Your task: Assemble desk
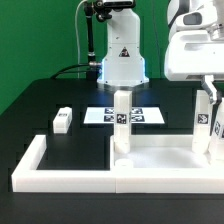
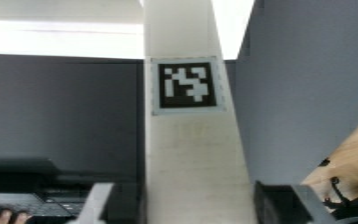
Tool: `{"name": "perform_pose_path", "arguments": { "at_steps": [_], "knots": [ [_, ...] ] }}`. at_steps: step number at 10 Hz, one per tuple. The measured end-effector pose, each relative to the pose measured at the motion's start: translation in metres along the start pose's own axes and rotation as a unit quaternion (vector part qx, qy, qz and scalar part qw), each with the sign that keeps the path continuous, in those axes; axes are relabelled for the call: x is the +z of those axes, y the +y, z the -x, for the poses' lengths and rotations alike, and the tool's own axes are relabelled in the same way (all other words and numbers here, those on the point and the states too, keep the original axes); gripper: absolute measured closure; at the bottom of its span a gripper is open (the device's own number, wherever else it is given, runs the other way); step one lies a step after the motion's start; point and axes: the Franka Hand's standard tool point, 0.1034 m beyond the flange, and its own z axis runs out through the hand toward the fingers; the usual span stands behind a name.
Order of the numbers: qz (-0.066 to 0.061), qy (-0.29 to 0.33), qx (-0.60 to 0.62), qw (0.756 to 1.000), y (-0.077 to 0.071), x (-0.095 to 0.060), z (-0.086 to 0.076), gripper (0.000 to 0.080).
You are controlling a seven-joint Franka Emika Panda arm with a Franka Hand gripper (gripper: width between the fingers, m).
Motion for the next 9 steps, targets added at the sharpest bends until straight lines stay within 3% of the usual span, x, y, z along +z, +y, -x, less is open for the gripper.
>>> {"name": "perform_pose_path", "arguments": {
  "at_steps": [2, 5, 9],
  "knots": [
    [0.000, 0.018, -0.004, 1.000, 0.002, 0.000, -0.001, 0.0511],
    [0.004, 0.027, -0.015, 1.000, 0.006, 0.000, 0.012, 0.0511],
    [0.006, 0.019, -0.019, 1.000, 0.007, -0.001, 0.011, 0.0511]
  ]
}}
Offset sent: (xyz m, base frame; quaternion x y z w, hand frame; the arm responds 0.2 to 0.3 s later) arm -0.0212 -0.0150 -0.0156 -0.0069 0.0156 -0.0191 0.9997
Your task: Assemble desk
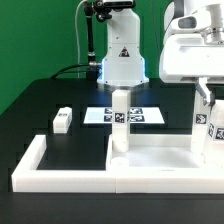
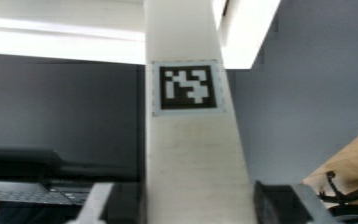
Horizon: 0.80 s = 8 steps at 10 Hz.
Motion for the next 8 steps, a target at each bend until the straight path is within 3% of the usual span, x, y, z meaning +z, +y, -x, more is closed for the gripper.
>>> {"name": "perform_pose_path", "arguments": {
  "at_steps": [1, 2, 3, 4, 8],
  "knots": [
    [0.000, -0.001, -0.001, 1.000, 0.0001, 0.0002, 0.0004, 0.0426],
    [0.000, -0.001, -0.003, 1.000, 0.0002, 0.0003, 0.0006, 0.0288],
    [0.000, -0.001, -0.005, 1.000, 0.0002, 0.0004, 0.0007, 0.0288],
    [0.000, -0.001, -0.007, 1.000, 0.0002, 0.0004, 0.0008, 0.0175],
    [0.000, -0.001, -0.012, 1.000, 0.0002, 0.0006, 0.0010, 0.0151]
  ]
}}
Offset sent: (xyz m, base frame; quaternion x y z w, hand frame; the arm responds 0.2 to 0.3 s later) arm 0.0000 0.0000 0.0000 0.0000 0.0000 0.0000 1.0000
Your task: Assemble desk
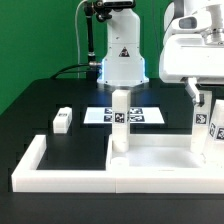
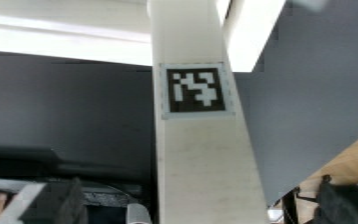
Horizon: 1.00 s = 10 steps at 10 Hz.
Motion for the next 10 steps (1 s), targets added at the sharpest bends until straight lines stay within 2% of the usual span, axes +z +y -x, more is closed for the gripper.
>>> {"name": "perform_pose_path", "arguments": {
  "at_steps": [2, 3, 4, 5, 6, 10],
  "knots": [
    [0.000, -0.001, -0.002, 1.000, 0.000, 0.000, 0.000, 0.0151],
    [0.001, -0.040, 0.000, 0.999, 0.003, 0.001, -0.002, 0.0151],
    [0.000, -0.069, 0.009, 0.998, 0.007, -0.001, -0.013, 0.0151],
    [0.001, -0.066, 0.012, 0.998, 0.010, -0.002, -0.021, 0.0151],
    [0.004, -0.078, 0.015, 0.997, 0.015, 0.002, -0.019, 0.0151],
    [0.005, -0.232, 0.032, 0.972, 0.011, 0.006, -0.016, 0.0151]
  ]
}}
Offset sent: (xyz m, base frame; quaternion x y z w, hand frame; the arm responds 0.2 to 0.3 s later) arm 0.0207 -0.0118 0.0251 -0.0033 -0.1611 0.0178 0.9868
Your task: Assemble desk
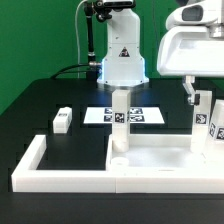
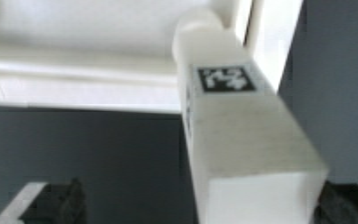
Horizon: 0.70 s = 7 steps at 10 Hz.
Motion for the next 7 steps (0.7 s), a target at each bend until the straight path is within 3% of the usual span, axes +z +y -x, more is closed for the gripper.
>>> {"name": "perform_pose_path", "arguments": {
  "at_steps": [3, 7],
  "knots": [
    [0.009, -0.086, 0.005, 0.996, 0.0052, 0.0027, -0.0004, 0.0151],
    [0.012, -0.074, 0.038, 0.996, 0.0047, 0.0070, -0.0014, 0.0187]
  ]
}}
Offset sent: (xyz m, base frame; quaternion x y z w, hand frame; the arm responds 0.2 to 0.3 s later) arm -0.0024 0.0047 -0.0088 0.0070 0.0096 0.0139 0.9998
